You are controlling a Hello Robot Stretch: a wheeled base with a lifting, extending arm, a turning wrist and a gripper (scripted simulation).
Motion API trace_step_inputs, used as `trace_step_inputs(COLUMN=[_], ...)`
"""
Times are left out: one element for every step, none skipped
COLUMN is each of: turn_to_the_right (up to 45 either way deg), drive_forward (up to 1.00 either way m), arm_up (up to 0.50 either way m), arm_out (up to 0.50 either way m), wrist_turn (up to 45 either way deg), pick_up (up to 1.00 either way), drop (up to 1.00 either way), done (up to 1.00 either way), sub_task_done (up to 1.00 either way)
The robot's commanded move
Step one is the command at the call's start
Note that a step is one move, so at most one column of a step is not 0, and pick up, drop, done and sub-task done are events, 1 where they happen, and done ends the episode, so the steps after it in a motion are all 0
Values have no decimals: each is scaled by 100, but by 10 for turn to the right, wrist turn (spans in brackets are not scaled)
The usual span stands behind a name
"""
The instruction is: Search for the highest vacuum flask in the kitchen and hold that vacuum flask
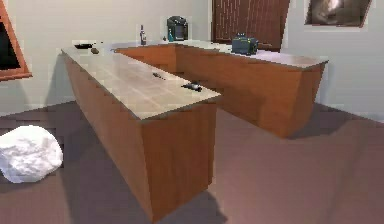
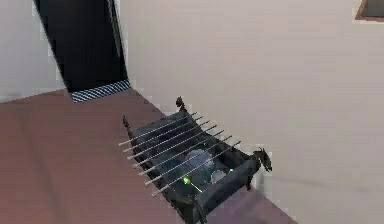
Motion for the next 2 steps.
trace_step_inputs(turn_to_the_right=[0, -450], drive_forward=[45, 0], arm_up=[0, 0], arm_out=[0, 0], wrist_turn=[0, 0], pick_up=[0, 0], drop=[0, 0], done=[0, 0], sub_task_done=[0, 0])
